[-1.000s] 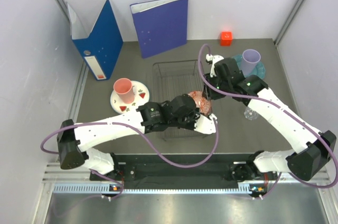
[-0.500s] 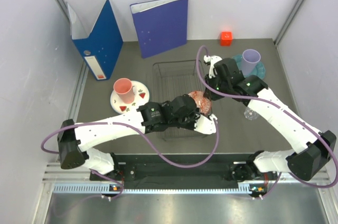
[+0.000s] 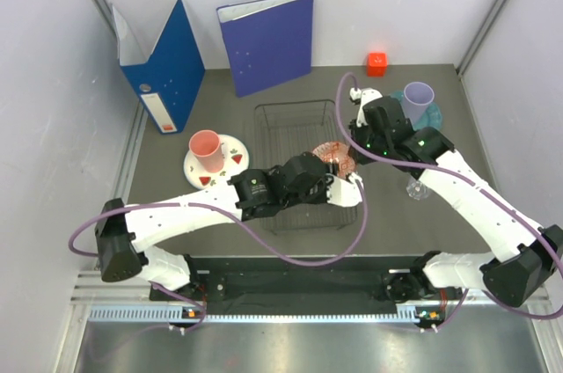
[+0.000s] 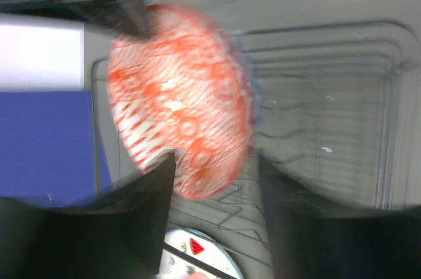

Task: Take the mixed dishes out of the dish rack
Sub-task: Pick up the bowl from the dish rack, then place the bowl at the center of the board.

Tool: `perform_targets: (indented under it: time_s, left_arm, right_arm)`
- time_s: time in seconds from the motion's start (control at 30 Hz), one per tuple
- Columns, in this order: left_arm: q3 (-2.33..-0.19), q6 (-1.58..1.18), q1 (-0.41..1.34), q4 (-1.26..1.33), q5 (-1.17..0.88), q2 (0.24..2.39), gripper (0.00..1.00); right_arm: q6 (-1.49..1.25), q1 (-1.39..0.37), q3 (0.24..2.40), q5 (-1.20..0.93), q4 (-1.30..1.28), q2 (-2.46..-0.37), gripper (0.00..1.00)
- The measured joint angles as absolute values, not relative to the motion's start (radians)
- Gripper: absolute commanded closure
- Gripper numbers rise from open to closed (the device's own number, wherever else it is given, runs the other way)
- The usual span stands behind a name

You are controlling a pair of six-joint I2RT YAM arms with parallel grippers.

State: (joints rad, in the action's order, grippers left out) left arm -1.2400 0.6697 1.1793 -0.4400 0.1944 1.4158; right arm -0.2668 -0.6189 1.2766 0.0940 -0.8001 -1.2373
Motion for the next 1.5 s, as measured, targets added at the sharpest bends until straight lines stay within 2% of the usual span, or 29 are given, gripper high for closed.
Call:
perform_targets:
  time_s: [0.07, 0.13, 0.2, 0.3, 0.63, 0.93, 1.1, 1.27, 1.5]
  left_arm:
    - [-1.238, 0.654, 1.167, -0.407, 0.228, 1.414, 0.24]
    - [-1.233, 0.635, 1.157, -0.381, 0.251, 1.407, 0.24]
    - [-1.224, 0.627, 1.152, -0.363, 0.26, 1.393, 0.17]
    - [-1.214, 0.62, 1.15, -0.348, 0.278, 1.375, 0.01]
    - [-1.213, 0.576, 1.122, -0.3, 0.338, 1.356, 0.01]
    - [-1.213, 0.38, 0.953, -0.244, 0.427, 1.318, 0.01]
    - [-1.212, 0.214, 0.868, -0.225, 0.487, 1.302, 0.01]
    - [-1.153, 0.056, 0.865, -0.182, 0.506, 1.275, 0.01]
    - [-1.029, -0.109, 0.862, -0.14, 0.535, 1.192, 0.01]
  right_arm:
    - [-0.273, -0.617, 1.277, 0.114, -0.804, -1.237, 1.0]
    - [-0.278, -0.618, 1.277, 0.131, -0.812, -1.237, 1.0]
    - [-0.289, -0.617, 1.277, 0.141, -0.81, -1.237, 1.0]
    - [-0.295, -0.618, 1.277, 0.143, -0.809, -1.237, 1.0]
    - [-0.334, -0.585, 1.277, 0.185, -0.806, -1.211, 1.0]
    - [-0.388, -0.348, 1.261, 0.209, -0.787, -1.032, 1.0]
    - [-0.439, -0.281, 1.128, 0.216, -0.723, -0.943, 1.0]
    - [-0.511, -0.271, 0.938, 0.209, -0.656, -0.944, 1.0]
    - [-0.583, -0.27, 0.825, 0.225, -0.537, -0.94, 1.0]
